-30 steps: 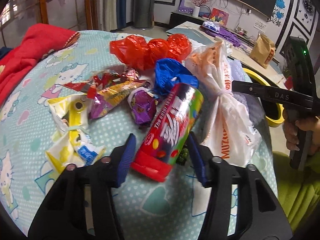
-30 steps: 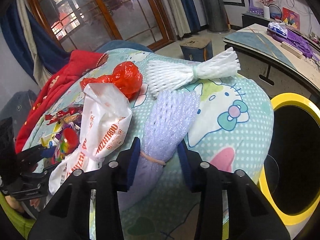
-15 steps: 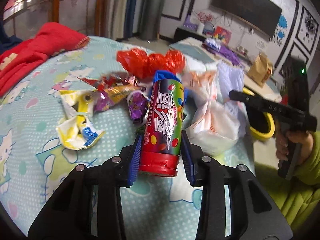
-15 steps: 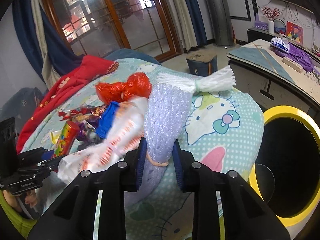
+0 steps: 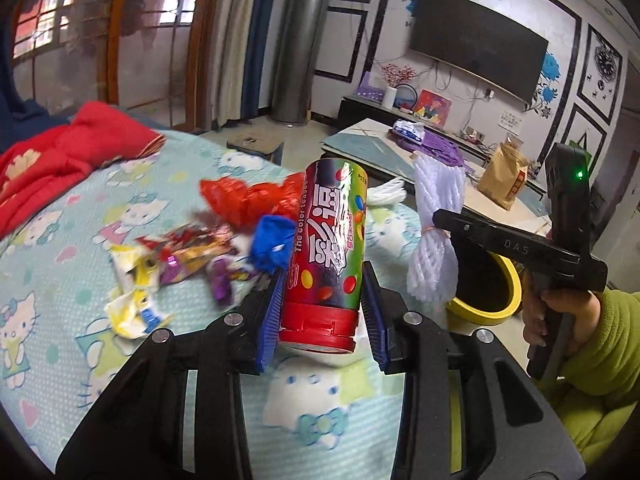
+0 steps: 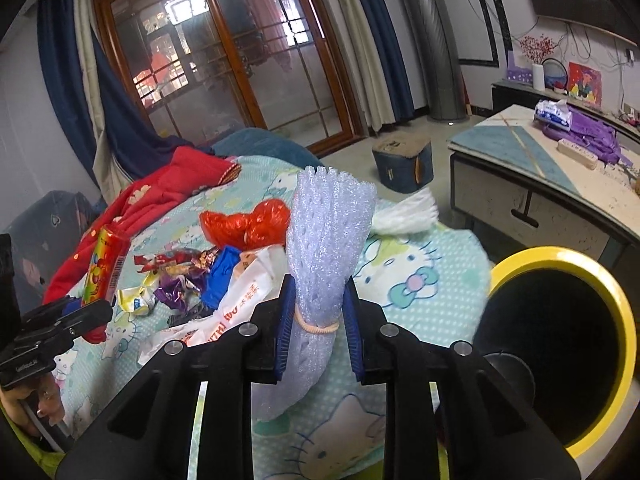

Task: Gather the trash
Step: 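Carry the candy tube in left tool over the bin while right tool carries the foam net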

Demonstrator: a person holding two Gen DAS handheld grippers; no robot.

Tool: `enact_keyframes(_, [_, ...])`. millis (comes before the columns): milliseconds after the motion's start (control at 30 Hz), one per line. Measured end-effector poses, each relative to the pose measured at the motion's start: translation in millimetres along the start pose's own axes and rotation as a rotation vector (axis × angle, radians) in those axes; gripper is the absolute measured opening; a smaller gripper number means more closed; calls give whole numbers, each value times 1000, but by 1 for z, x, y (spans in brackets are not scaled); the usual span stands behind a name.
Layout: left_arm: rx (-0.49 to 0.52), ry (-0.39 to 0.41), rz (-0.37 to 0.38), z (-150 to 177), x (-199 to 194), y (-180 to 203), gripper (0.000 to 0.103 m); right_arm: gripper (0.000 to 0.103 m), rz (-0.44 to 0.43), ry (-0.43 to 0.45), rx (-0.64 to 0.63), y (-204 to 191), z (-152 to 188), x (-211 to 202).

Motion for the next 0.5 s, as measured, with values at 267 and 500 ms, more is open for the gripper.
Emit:
enact_keyframes(267, [22, -4, 32, -12, 20, 32, 29, 23, 26, 53, 10, 18, -5, -30])
enact_keyframes(500, [49, -10, 53, -22, 33, 60, 29, 23, 60, 87, 42, 44, -5, -52])
Point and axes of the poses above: each gripper's, at about its wrist camera, not at the fingertips, and x roughly the way its jaws point, y to its right, z to its underside, the point moved 1 cm from there along x, roughly the way its jaws point, and after that the axes turned 7 degrees about -y, right-handed, at the moved point
